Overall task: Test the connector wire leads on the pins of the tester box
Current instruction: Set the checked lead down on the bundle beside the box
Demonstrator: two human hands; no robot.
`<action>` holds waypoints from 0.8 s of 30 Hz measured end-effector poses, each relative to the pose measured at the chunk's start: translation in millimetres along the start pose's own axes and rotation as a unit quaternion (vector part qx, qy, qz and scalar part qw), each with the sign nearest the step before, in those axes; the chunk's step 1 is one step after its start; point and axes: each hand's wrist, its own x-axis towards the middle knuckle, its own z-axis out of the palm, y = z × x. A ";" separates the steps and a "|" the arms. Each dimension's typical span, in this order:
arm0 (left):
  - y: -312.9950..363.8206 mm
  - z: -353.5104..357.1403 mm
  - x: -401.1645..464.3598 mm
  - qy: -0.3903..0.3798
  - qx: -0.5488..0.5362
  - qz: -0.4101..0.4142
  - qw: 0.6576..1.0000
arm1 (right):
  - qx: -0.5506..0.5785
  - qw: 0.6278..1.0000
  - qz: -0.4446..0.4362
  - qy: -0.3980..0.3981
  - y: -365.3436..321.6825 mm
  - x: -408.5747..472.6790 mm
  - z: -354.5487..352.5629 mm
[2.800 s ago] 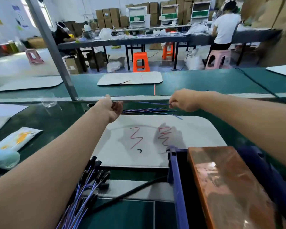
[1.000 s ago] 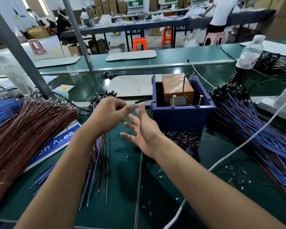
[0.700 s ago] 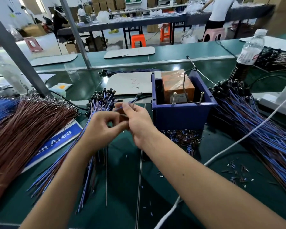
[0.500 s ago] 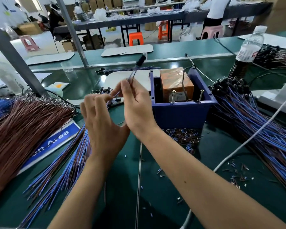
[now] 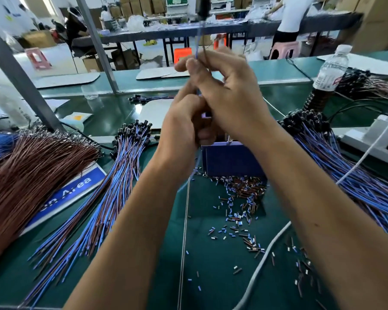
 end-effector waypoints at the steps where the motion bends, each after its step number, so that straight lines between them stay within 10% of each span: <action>1: 1.3 6.3 -1.1 -0.014 -0.015 -0.024 0.999 | 0.065 0.998 0.018 -0.016 2.4 -3.0 -5.3; 15: 41.0 14.4 18.7 0.086 -0.407 0.035 0.909 | 0.188 0.967 0.110 -0.133 73.8 -67.3 -48.6; 24: 17.0 -12.9 19.6 0.165 -0.404 -0.002 0.900 | 0.232 0.931 0.176 -0.218 95.5 -89.5 -54.6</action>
